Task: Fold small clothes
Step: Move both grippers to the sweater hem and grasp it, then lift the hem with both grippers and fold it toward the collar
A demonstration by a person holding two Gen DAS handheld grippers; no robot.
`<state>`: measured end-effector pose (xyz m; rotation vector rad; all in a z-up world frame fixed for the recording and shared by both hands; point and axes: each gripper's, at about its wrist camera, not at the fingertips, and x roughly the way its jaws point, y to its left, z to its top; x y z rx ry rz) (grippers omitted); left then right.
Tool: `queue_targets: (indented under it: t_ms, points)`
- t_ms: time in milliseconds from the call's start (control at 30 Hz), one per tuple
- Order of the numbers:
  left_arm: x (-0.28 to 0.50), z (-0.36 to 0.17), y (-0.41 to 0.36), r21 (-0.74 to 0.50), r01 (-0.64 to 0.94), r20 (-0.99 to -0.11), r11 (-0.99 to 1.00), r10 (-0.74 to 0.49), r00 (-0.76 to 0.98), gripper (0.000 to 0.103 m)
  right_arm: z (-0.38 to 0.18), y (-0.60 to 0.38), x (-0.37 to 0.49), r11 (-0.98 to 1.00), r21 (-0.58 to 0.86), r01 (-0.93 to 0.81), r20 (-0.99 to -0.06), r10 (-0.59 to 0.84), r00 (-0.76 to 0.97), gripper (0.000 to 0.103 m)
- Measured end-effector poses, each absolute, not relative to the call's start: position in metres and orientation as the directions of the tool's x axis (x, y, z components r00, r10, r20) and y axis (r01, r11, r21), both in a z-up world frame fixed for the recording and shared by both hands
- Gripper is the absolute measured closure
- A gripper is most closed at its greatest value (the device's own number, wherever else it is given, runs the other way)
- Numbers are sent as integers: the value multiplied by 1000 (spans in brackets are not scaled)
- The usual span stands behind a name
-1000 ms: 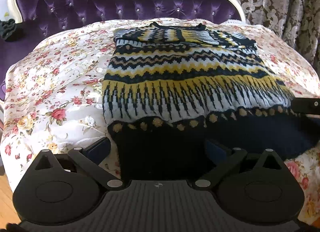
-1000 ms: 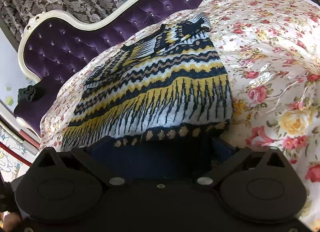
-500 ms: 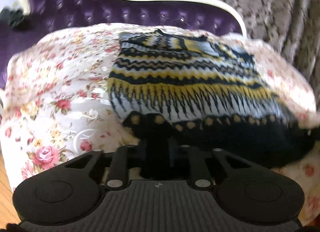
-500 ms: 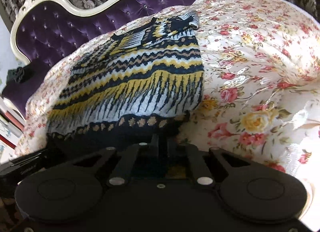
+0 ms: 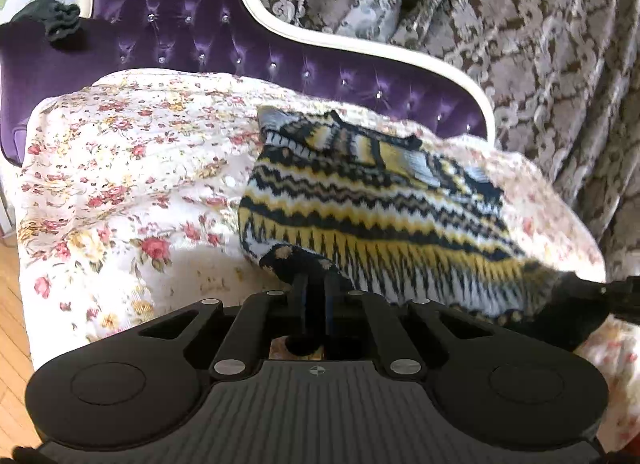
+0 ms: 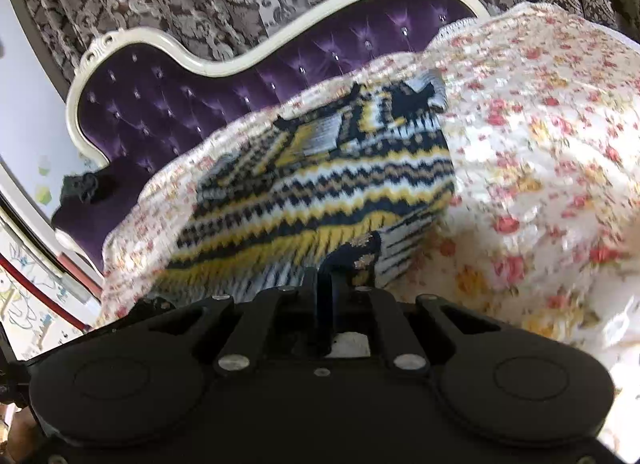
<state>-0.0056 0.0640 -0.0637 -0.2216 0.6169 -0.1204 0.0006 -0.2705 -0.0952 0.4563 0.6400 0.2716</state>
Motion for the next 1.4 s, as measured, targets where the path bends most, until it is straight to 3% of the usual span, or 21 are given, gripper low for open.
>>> queue_targets:
  t_ms: [200, 467, 700, 933, 1067, 1267, 1333, 1400]
  points:
    - [-2, -67, 71, -266, 43, -564, 963, -192, 803, 96, -90, -280, 0, 852, 518, -77, -482, 365, 796, 89]
    - [-1, -69, 73, -280, 44, -580, 959, -206, 788, 96, -98, -285, 3, 845, 533, -48, -514, 368, 775, 89]
    - [21, -37, 74, -277, 119, -541, 954, -257, 800, 96, -80, -290, 20, 824, 559, -92, -468, 406, 785, 89]
    - [89, 22, 75, -287, 253, -453, 924, -364, 814, 96, -24, -297, 73, 788, 585, -194, -339, 454, 824, 89]
    - [142, 42, 70, -237, 261, -409, 936, -340, 847, 98, -4, -301, 118, 818, 535, -209, -304, 417, 857, 89]
    - [227, 37, 62, -213, 207, -392, 955, -277, 877, 103, -10, -303, 194, 855, 487, -180, -319, 366, 874, 89]
    - [248, 30, 63, -185, 186, -401, 965, -247, 882, 103, -19, -299, 222, 868, 472, -152, -336, 337, 880, 97]
    - [268, 18, 64, -175, 171, -423, 970, -231, 876, 102, -29, -298, 247, 884, 448, -131, -367, 315, 875, 97]
